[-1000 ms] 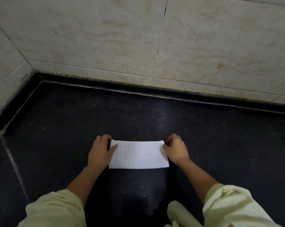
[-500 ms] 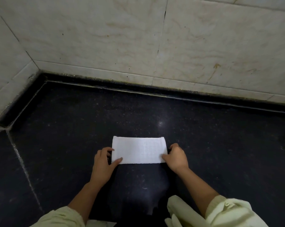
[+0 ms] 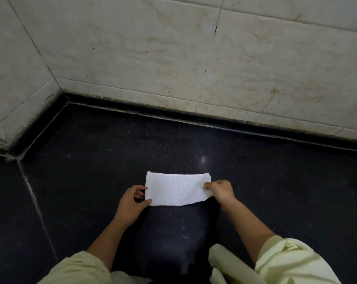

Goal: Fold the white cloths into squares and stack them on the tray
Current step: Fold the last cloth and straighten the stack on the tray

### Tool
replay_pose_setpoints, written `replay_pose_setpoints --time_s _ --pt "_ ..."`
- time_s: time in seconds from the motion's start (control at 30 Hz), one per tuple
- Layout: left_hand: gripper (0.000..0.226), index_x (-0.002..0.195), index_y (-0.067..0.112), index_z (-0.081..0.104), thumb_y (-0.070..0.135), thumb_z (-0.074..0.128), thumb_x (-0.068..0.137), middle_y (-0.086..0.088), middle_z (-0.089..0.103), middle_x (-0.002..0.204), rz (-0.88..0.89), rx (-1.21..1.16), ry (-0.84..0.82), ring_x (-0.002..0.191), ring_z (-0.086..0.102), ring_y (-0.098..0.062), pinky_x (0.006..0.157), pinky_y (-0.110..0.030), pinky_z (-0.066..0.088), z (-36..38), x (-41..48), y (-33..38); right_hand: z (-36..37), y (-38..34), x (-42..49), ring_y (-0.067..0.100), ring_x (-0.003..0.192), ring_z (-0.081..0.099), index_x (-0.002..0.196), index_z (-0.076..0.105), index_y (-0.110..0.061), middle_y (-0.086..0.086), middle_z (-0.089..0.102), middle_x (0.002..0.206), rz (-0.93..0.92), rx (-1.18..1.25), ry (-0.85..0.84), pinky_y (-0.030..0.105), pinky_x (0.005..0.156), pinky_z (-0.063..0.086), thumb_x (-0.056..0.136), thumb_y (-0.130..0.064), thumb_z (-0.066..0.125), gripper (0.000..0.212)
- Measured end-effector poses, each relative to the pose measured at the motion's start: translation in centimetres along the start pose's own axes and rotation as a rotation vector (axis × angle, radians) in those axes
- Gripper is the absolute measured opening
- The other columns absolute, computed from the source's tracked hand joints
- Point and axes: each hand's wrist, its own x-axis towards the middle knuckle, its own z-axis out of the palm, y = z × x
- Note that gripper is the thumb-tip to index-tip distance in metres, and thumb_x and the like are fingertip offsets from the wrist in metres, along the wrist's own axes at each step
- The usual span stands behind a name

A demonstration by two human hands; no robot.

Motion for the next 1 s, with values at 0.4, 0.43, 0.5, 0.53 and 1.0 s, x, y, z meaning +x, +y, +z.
replay_pose_setpoints --time_s 0.4,0.43,0.5,0.53,1.0 --pt "0.037 0.105 0.024 0.062 0.011 0.079 0.075 -0.002 0.06 0.1 -0.018 -0.082 -0.001 0.092 0.056 -0.013 0.074 -0.014 0.043 -0.1 0.1 -0.2 5.7 -3.8 -2.8 0.01 0.064 0.055 0.071 0.054 -0.017 -0.003 0.058 0.072 -0.349 -0.225 -0.221 0.019 0.058 0.043 0.079 -0.01 0.07 0.018" --pt "0.036 0.105 0.024 0.062 0.011 0.079 0.075 -0.001 0.06 0.1 -0.017 -0.082 0.0 0.092 0.056 -0.013 0.074 -0.014 0.043 -0.1 0.1 -0.2 6.6 -3.9 -2.9 0.011 0.063 0.057 0.071 0.054 -0.017 -0.002 0.059 0.072 -0.346 -0.234 -0.236 0.021 0.058 0.046 0.079 -0.011 0.07 0.019" --pt "0.036 0.104 0.025 0.062 0.012 0.079 0.075 0.0 0.06 0.1 -0.01 -0.079 -0.001 0.092 0.056 -0.013 0.074 -0.014 0.044 -0.1 0.2 -0.2 8.3 -3.9 -2.8 0.015 0.063 0.059 0.072 0.052 -0.018 0.001 0.061 0.074 -0.327 -0.26 -0.256 0.028 0.063 0.052 0.081 -0.012 0.069 0.02" --pt "0.036 0.103 0.026 0.062 0.013 0.08 0.074 0.0 0.06 0.099 -0.007 -0.076 0.0 0.092 0.056 -0.013 0.074 -0.014 0.043 -0.1 0.2 -0.3 9.2 -3.9 -2.8 0.016 0.063 0.06 0.072 0.051 -0.018 0.002 0.062 0.075 -0.311 -0.271 -0.263 0.031 0.066 0.053 0.082 -0.012 0.068 0.02" --pt "0.034 0.104 0.021 0.064 0.008 0.077 0.075 0.0 0.059 0.096 0.011 -0.077 0.006 0.085 0.054 -0.009 0.074 -0.012 0.044 -0.3 0.1 -0.4 13.4 -3.1 -2.9 0.016 0.076 0.059 0.086 0.051 -0.019 -0.003 0.06 0.077 -0.287 -0.295 -0.332 0.033 0.078 0.052 0.086 -0.014 0.062 0.013"
